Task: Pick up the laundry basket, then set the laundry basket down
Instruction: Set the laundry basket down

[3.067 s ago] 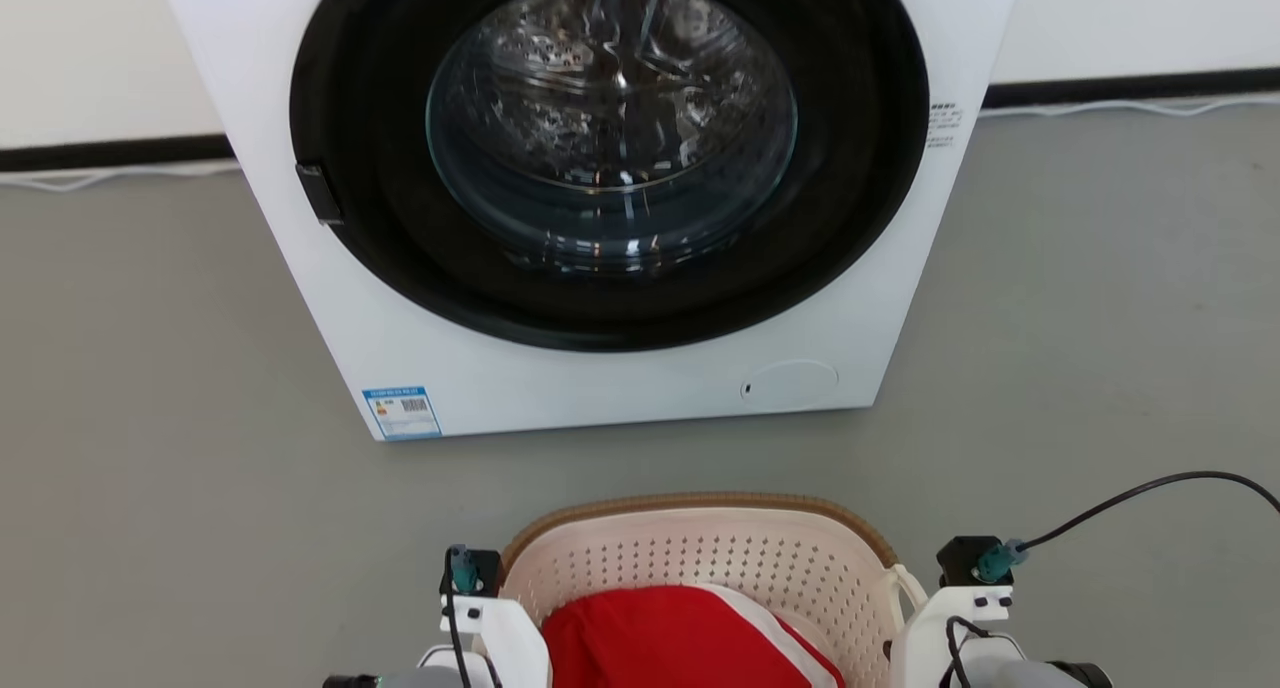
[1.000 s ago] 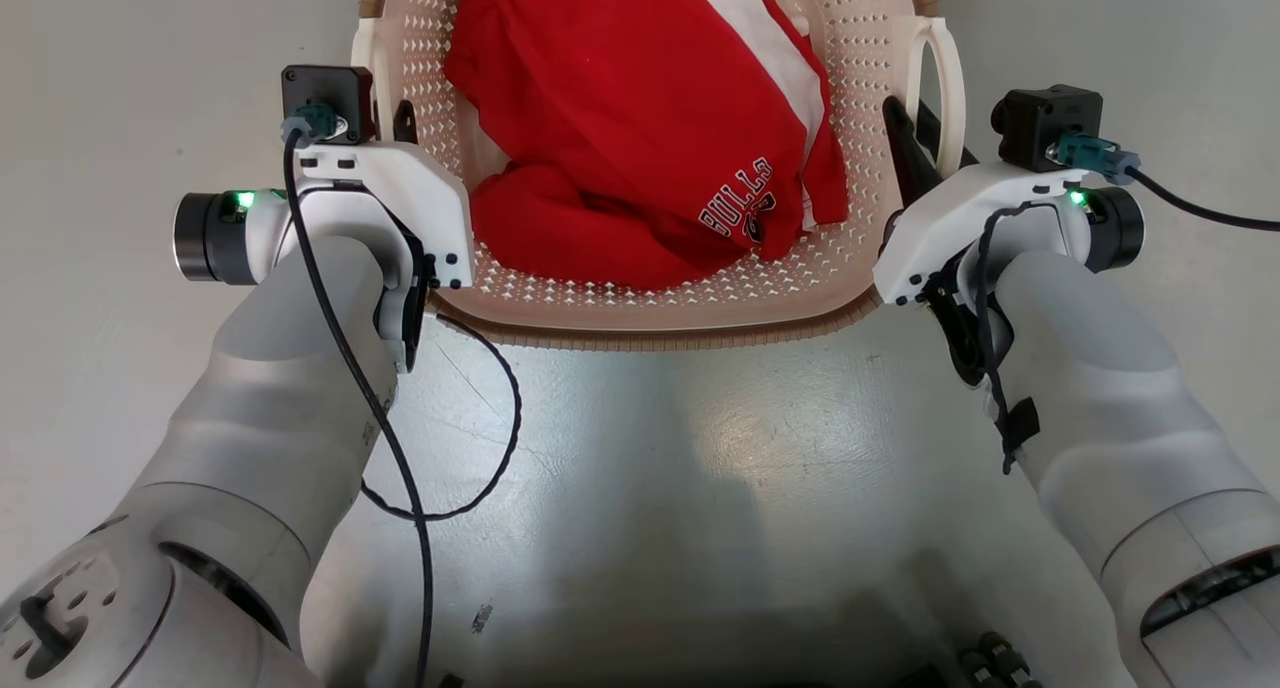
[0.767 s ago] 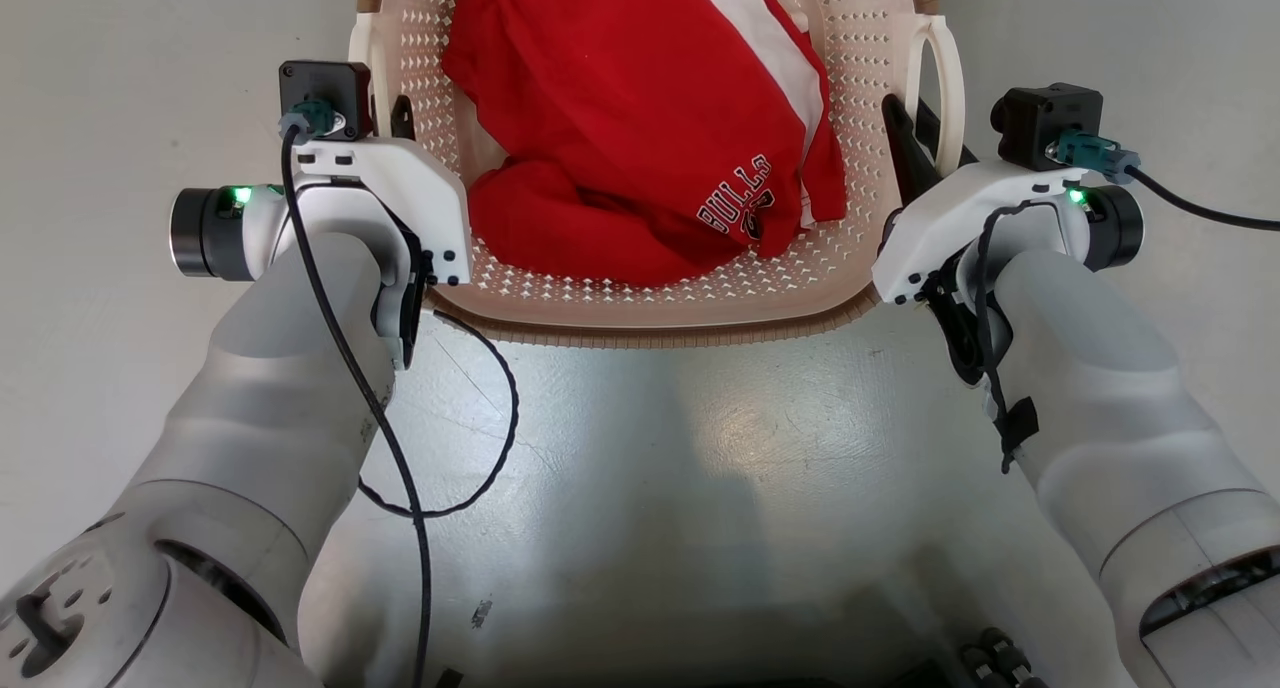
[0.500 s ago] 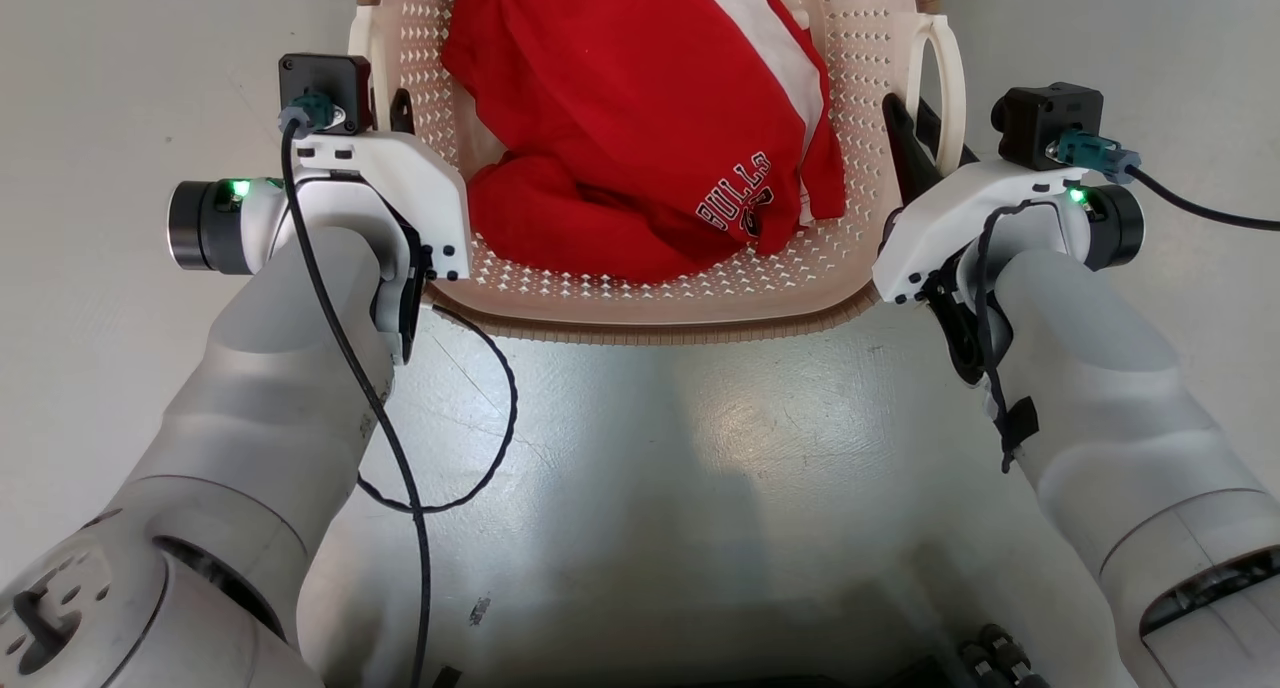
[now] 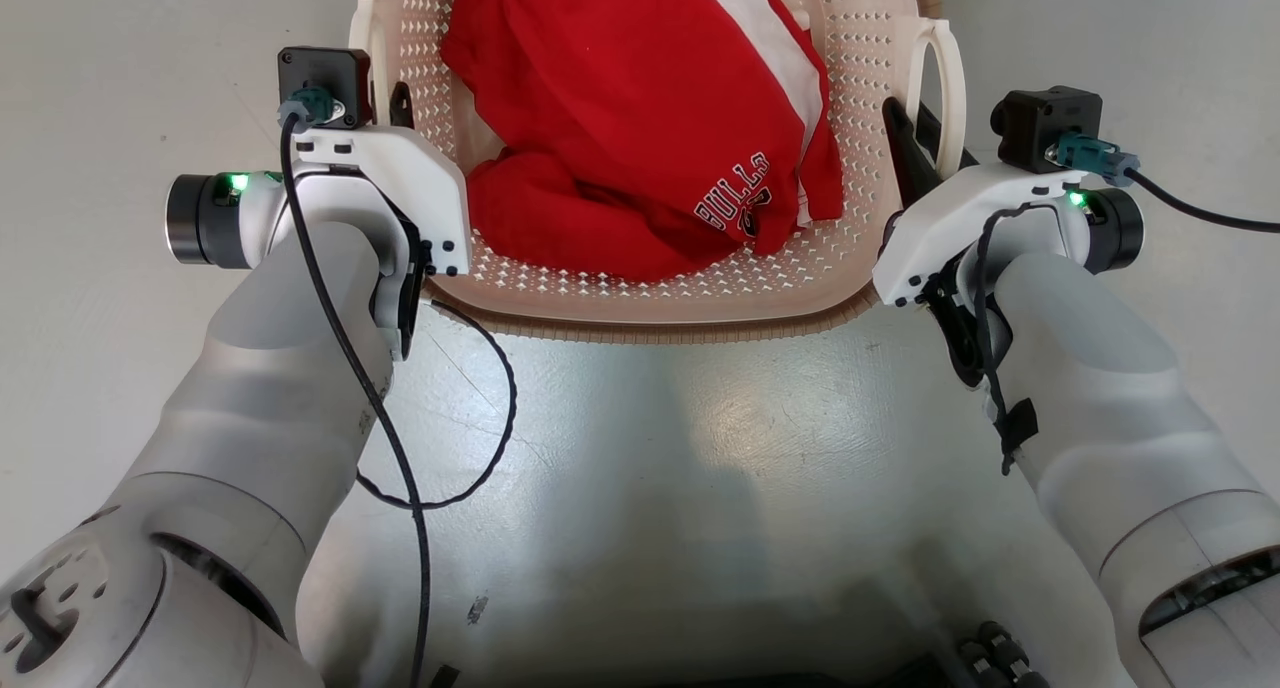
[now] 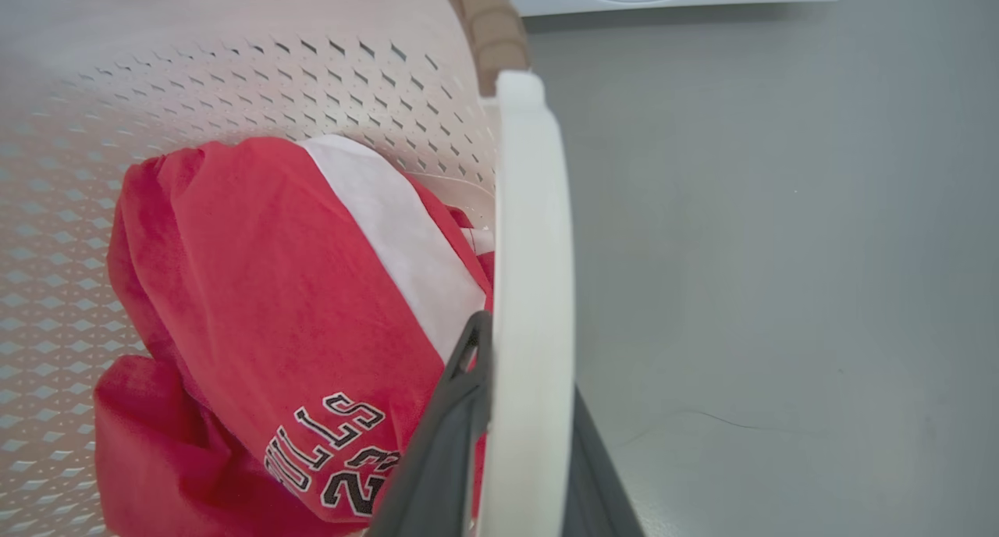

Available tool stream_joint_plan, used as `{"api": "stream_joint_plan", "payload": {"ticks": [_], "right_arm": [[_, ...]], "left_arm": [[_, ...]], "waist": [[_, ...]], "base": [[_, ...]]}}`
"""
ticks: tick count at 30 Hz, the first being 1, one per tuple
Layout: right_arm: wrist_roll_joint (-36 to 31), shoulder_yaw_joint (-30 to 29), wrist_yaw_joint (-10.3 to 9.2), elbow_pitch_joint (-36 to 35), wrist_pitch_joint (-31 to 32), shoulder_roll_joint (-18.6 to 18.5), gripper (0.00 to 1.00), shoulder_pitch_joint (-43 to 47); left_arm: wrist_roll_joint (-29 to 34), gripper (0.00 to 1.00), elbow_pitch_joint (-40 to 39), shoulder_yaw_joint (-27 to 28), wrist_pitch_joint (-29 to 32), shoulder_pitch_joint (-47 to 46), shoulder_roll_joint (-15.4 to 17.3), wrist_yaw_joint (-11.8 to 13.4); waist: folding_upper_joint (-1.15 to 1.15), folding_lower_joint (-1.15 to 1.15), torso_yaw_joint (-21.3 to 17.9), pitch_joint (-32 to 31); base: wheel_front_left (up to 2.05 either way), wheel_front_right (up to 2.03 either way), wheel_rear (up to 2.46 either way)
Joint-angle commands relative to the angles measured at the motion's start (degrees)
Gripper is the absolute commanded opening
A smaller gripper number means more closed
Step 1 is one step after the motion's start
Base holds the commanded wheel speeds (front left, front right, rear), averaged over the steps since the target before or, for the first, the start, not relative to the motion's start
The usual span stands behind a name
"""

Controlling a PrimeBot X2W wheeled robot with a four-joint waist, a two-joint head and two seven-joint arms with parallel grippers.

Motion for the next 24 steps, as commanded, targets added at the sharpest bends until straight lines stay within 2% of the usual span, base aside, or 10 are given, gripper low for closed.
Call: {"api": "stream_joint_plan", "payload": {"ticks": [1,24], "right_arm": [[0.09,0.76,0.41,0.27,-0.62,0.37,0.00,2.21],[-2.62,-1.79,0.41,0.38,-0.62,0.37,0.00,1.22]], "left_arm": [[0.20,0.00,0.33,0.94,-0.86,-0.79,2.77,1.36],[1.10,0.00,0.16,2.29,-0.86,-2.07,2.64,1.31]], "waist": [[0.00,0.00,-0.02,0.09],[0.00,0.00,-0.14,2.25]], "base": [[0.00,0.00,0.00],[0.00,0.00,0.00]]}}
